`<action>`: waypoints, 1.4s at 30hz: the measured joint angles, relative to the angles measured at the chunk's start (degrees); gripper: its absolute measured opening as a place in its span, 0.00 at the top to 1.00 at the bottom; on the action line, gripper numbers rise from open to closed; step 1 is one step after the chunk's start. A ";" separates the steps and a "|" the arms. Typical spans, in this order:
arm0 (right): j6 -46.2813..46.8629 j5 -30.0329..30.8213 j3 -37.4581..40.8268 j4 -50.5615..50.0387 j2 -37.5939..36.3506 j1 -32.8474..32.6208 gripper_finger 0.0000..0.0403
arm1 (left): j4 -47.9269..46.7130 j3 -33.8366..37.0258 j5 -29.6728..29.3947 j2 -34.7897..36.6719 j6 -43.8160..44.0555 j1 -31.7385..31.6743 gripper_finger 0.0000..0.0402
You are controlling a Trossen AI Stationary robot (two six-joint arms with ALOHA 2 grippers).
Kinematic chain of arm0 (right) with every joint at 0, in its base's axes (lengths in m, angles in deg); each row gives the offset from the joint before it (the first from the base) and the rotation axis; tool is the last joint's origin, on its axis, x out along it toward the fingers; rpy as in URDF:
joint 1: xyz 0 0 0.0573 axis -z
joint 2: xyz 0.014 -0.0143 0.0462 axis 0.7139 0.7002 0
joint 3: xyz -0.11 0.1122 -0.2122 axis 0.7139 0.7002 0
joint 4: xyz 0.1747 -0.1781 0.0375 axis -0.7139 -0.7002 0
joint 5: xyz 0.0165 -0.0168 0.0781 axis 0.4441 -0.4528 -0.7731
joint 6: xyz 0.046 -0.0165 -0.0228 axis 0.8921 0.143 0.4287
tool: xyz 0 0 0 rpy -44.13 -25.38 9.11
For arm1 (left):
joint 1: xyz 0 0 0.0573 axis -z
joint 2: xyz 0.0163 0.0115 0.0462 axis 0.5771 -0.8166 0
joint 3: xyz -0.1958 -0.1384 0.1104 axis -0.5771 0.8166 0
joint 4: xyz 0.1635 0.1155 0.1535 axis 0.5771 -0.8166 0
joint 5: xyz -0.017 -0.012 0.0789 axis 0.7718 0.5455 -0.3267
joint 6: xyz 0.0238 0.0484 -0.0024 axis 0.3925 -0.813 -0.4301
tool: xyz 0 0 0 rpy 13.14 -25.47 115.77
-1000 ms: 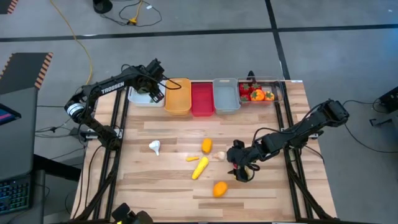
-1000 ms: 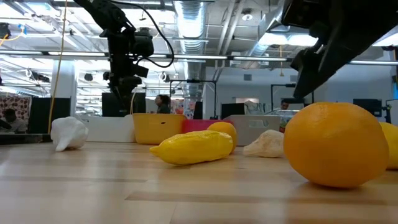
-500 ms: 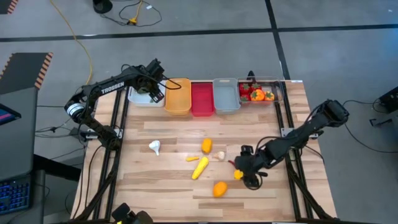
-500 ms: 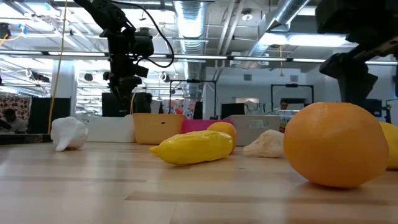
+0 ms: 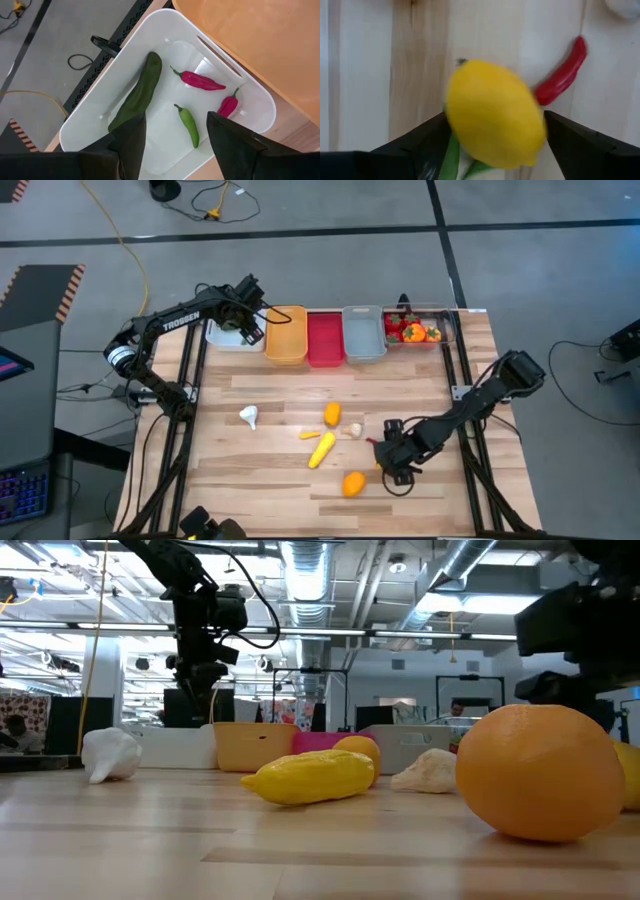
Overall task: Sort produce into baskets
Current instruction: Put the yellow lemon into the gray bin
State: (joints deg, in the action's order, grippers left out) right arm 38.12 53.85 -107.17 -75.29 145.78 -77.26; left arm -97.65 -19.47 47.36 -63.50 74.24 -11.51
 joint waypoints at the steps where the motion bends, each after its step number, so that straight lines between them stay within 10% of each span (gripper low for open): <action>1: -0.02 0.02 -0.04 0.10 0.34 -0.02 0.19 | 0.01 0.00 0.02 0.00 0.00 0.00 0.51; 14: -0.15 0.02 -0.35 1.14 -2.76 -0.02 0.44 | 0.24 0.00 0.02 0.00 0.00 0.01 0.51; 24: -2.56 7.71 -5.82 0.99 -6.64 3.02 0.44 | 0.26 0.00 0.34 0.00 -1.37 0.32 0.51; 35: -15.55 29.35 -8.46 3.41 -10.16 19.36 0.44 | 1.44 -0.02 0.10 0.00 -3.20 2.96 0.51; 42: -19.52 29.98 -8.44 6.58 -8.81 34.04 0.44 | 2.16 -0.02 0.03 0.00 -4.36 5.62 0.51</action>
State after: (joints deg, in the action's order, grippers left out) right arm 18.60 83.83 -115.62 -68.72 136.97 -43.23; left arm -95.49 -19.49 47.39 -63.50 69.88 -5.89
